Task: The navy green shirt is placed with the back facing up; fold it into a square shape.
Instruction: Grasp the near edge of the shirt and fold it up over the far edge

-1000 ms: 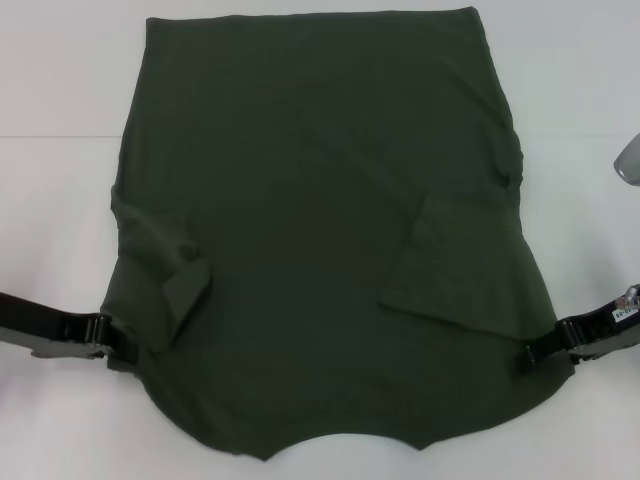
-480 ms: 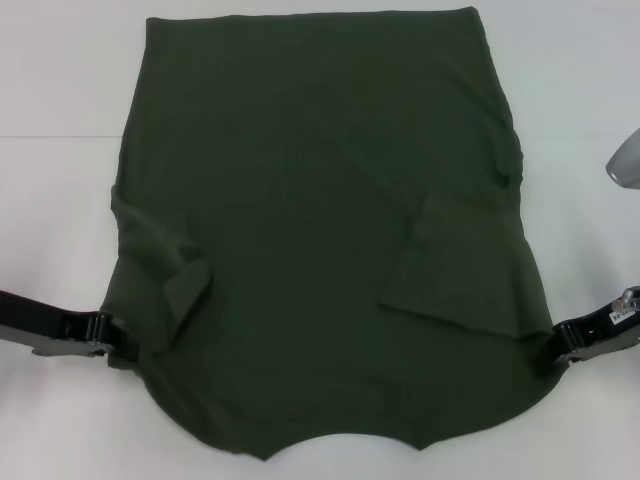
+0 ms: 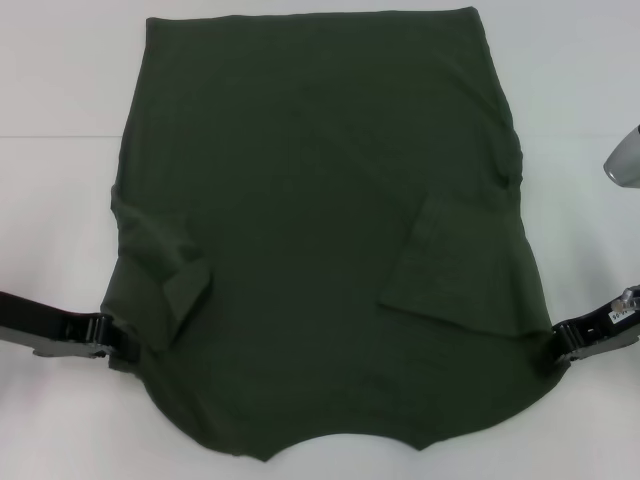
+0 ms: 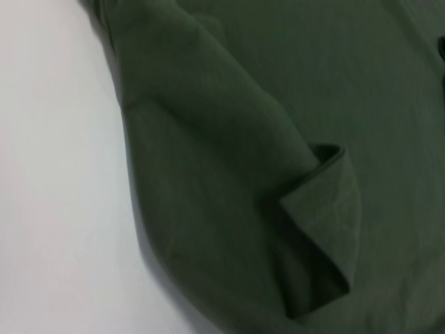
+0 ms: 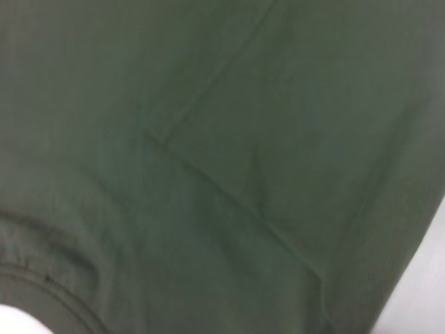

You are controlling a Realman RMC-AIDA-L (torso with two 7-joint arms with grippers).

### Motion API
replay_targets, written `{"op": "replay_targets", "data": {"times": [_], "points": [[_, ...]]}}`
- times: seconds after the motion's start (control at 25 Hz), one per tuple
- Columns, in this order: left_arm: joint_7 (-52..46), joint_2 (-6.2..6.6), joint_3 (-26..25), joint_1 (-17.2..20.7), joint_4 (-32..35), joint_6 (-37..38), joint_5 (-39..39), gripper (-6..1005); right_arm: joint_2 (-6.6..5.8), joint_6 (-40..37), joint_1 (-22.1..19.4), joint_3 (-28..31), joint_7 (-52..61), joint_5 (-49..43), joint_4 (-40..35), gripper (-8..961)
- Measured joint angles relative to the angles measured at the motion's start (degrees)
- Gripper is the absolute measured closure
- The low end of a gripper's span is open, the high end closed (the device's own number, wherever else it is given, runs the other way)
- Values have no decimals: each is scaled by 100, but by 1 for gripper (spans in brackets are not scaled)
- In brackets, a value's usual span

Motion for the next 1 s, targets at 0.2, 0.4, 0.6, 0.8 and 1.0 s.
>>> {"op": "replay_targets", "data": {"times": [0.2, 0.4, 0.6, 0.8, 1.0], "points": [[48, 63, -26, 42, -9, 115, -70, 967, -29, -228, 9, 28, -102, 43, -33, 891], [54, 146, -28, 59, -72, 312, -135, 967, -20, -643, 16, 42, -252, 51, -157, 890], [194, 190, -182, 73, -80, 773, -147, 967, -16, -1082, 8, 43, -507, 57, -163, 890], [208, 259, -204, 132, -102, 1230, -142, 967, -17, -1465, -20, 26, -784, 62, -163, 890], [292, 331, -227, 143, -361, 1605, -135, 967, -23, -1749, -40, -3, -1044, 31, -163, 890]]}}
